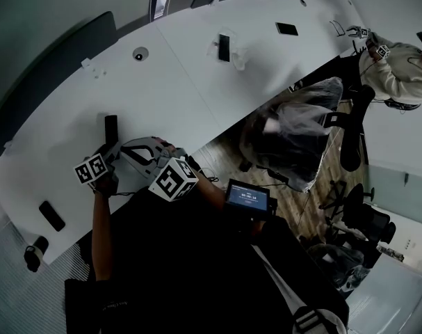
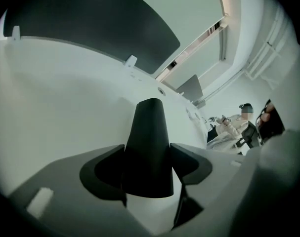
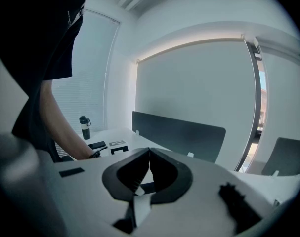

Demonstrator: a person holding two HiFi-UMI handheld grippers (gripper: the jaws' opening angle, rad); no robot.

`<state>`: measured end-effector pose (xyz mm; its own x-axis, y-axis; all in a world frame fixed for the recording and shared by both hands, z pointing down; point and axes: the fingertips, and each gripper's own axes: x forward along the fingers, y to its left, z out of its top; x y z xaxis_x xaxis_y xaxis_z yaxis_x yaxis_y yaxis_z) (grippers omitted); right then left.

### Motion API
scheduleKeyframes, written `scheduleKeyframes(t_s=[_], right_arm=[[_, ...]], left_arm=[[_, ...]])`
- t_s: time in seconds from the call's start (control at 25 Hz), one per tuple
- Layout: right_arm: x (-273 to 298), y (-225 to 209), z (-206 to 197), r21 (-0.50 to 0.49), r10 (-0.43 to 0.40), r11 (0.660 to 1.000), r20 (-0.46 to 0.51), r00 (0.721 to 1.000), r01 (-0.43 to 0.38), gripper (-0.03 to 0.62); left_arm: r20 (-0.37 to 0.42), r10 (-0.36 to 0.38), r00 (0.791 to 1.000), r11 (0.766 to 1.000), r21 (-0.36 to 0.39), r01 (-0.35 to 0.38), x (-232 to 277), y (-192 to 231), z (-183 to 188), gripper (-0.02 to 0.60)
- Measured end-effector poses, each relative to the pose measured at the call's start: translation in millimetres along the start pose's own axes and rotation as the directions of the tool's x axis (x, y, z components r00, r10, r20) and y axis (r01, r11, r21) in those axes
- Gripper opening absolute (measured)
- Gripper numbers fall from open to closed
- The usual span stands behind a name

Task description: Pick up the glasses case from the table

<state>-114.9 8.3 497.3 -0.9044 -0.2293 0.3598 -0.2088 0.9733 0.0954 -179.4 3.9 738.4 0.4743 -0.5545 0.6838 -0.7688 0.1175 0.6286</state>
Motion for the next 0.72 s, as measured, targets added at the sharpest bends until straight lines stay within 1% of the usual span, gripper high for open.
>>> scheduleKeyframes(t_s=[0.2, 0.28, 0.32, 0.4, 0.44, 0.56, 0.64, 0.72], right_arm=[[7, 10, 3, 0.003, 0.029, 1.0, 0.005, 1.0, -0.029, 0.008], [11, 15, 5, -0.01, 0.045, 0.999, 0.007, 0.999, -0.045, 0.008], [12, 16, 5, -0.013, 0.05, 0.999, 0.008, 0.999, -0.05, 0.008], [14, 17, 7, -0.013, 0.053, 0.999, 0.01, 0.999, -0.053, 0.008], [14, 16, 8, -0.008, 0.05, 0.999, 0.012, 0.999, -0.05, 0.008], [16, 12, 1, 0.023, 0.033, 0.999, 0.013, 0.999, -0.033, 0.008], [17, 8, -2, 0.047, 0.015, 0.999, 0.024, 1.0, -0.016, 0.008], [17, 4, -1, 0.074, -0.004, 0.997, 0.034, 0.999, 0.001, 0.008]], left_arm=[[0.074, -0.053, 0.996, 0.994, -0.091, 0.06, -18, 2, -1, 0.296], [0.121, -0.1, 0.988, 0.981, -0.155, 0.118, -25, 1, -1, 0.296], [0.155, -0.131, 0.979, 0.968, -0.195, 0.161, -29, -2, 0, 0.295], [0.225, -0.192, 0.955, 0.934, -0.257, 0.248, -36, -9, 2, 0.295], [0.255, -0.22, 0.942, 0.917, -0.275, 0.289, -39, -13, 2, 0.295], [0.329, -0.294, 0.897, 0.868, -0.3, 0.395, -48, -26, 0, 0.295], [0.374, -0.342, 0.862, 0.829, -0.312, 0.464, -55, -37, -1, 0.295], [0.427, -0.385, 0.818, 0.79, -0.306, 0.531, -64, -47, 3, 0.295]])
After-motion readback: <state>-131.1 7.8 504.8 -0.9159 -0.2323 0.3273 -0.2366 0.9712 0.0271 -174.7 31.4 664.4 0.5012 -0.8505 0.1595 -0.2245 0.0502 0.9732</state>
